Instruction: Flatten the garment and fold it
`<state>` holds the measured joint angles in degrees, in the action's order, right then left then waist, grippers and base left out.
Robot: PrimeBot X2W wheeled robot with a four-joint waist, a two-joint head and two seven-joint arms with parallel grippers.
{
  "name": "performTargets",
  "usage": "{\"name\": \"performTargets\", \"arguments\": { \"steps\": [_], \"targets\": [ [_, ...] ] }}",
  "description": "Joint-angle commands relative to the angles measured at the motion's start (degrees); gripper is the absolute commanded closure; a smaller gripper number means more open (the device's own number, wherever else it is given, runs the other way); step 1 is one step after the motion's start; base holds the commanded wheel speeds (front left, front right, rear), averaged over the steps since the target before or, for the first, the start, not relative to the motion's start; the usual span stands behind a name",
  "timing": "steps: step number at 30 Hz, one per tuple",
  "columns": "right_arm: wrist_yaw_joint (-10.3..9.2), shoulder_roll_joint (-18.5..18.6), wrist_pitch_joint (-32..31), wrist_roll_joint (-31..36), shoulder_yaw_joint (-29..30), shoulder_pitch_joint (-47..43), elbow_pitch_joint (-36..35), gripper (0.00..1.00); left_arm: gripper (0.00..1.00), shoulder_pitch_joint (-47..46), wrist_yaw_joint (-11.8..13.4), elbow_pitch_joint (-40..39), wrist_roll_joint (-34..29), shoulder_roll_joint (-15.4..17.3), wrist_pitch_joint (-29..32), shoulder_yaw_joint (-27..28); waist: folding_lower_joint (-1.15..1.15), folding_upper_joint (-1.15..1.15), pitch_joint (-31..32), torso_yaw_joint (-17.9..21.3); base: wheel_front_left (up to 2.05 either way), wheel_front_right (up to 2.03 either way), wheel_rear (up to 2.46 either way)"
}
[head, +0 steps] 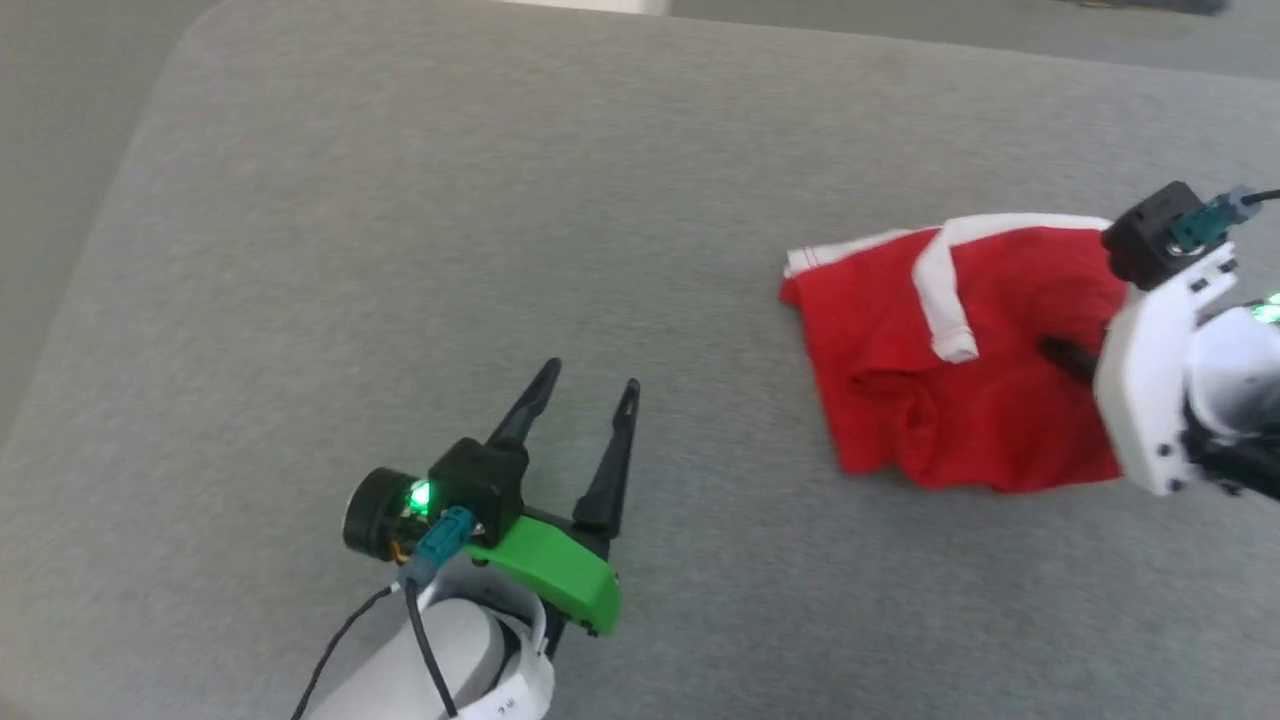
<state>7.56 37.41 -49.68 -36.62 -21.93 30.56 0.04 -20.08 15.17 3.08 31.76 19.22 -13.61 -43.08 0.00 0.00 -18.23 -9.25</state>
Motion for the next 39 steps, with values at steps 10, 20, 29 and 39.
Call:
{"name": "performTargets", "arguments": {
  "steps": [10, 20, 29, 39],
  "targets": [
    [-0.08, 19.9, 11.4, -0.3, -5.4, 3.0, 1.9, 1.00, 0.00, -4.3, -0.6, -2.0, -1.7, -1.0, 0.1, -0.7, 0.00, 0.00, -6.8, 10.9, 0.00, 0.00, 0.00],
    [-0.08, 26.1, 26.5, 3.2, 0.0, 0.7, 20.8, 1.00, 0.00, -6.1, -0.8, -3.9, -2.7, -0.6, 0.5, -1.3, 0.00, 0.00, -11.6, 10.7, 0.00, 0.00, 0.00],
    [-0.08, 25.9, 34.9, 7.5, 5.0, 0.7, 33.0, 1.00, 0.00, -6.1, -0.4, -5.7, -2.6, 0.5, 0.7, -1.1, 0.00, 0.00, -14.1, 9.2, 0.00, 0.00, 0.00],
    [-0.08, 20.0, 37.7, 8.1, 7.1, 3.9, 33.7, 0.00, 0.00, -5.1, -0.4, -2.3, -0.2, -0.2, -0.1, 0.5, 0.00, 0.00, -5.4, 9.2, 0.00, 0.00, 0.00]
  ]
}}
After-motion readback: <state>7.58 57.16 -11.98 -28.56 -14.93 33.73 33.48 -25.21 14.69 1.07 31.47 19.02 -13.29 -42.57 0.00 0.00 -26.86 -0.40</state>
